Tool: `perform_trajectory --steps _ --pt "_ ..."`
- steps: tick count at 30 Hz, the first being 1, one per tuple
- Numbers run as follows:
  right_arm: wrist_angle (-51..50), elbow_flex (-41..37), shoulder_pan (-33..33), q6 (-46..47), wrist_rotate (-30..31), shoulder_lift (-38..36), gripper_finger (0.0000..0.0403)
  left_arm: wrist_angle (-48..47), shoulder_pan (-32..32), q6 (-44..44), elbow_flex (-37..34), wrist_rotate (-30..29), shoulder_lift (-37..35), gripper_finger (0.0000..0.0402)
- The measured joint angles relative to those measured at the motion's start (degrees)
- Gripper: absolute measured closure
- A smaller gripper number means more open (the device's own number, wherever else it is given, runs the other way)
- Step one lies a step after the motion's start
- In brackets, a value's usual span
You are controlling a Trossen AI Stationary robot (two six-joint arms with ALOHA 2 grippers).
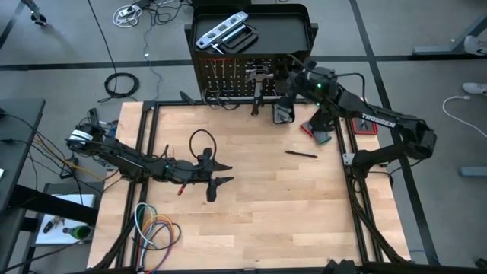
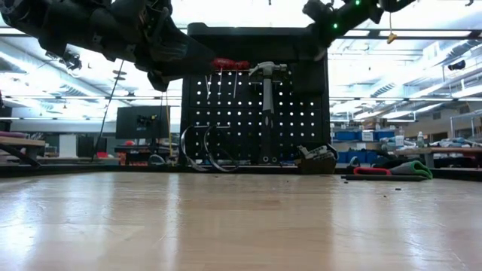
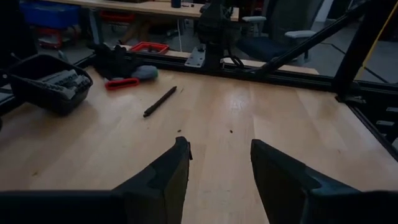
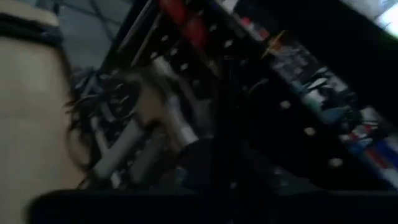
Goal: Hang tools onto peg board
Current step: Put the bottom black pen into the top basket of the peg board, then put the black pen into the top basket of the peg board
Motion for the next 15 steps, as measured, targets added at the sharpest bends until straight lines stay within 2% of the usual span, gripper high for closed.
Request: perform_trajectory --steps 4,8,11,15 --pt "-0.61 0.0 -0.18 2.76 -0.84 -0.28 0.0224 -0.04 0.0 0.03 0.0 0.04 0.0 0.023" --pt "-2.64 0.84 -0.03 2.75 5.83 -0.84 0.0139 -0.04 0.0 0.01 0.0 0.07 0.0 0.023" --pt "-5.63 2.3 2.45 4.07 8.74 -2.85 0.0101 -0.14 0.0 -0.13 0.0 0.2 0.0 0.023" --pt "-8.8 4.08 8.97 7.2 9.41 -7.93 0.0085 -0.31 0.0 -0.21 0.0 0.2 0.0 0.023"
